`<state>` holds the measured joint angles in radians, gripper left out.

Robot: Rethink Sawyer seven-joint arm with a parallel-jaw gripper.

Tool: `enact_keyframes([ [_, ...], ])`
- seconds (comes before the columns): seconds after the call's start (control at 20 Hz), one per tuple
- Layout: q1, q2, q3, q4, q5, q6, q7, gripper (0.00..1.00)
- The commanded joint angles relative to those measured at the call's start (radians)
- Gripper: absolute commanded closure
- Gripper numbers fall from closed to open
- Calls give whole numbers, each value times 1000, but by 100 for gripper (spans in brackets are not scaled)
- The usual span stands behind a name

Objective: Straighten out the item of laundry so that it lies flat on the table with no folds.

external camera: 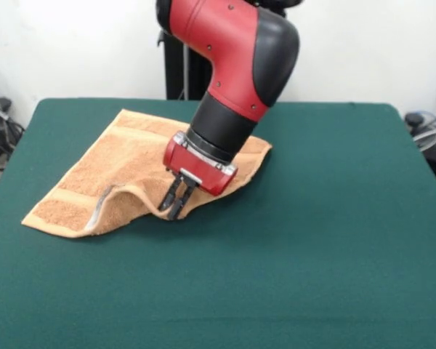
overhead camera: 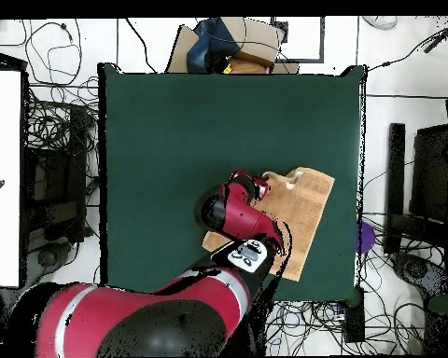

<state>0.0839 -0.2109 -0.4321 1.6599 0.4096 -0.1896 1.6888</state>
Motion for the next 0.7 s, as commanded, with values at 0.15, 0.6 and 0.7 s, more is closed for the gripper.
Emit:
enact_keyframes([
  [0.15, -53, -52, 278, 48, -60, -76, 288, 100],
  [0.6, -36, -119, 283, 67, -11, -9, 259, 100],
  [0.7, -25, -131, 271, 69, -5, 14, 245, 100],
])
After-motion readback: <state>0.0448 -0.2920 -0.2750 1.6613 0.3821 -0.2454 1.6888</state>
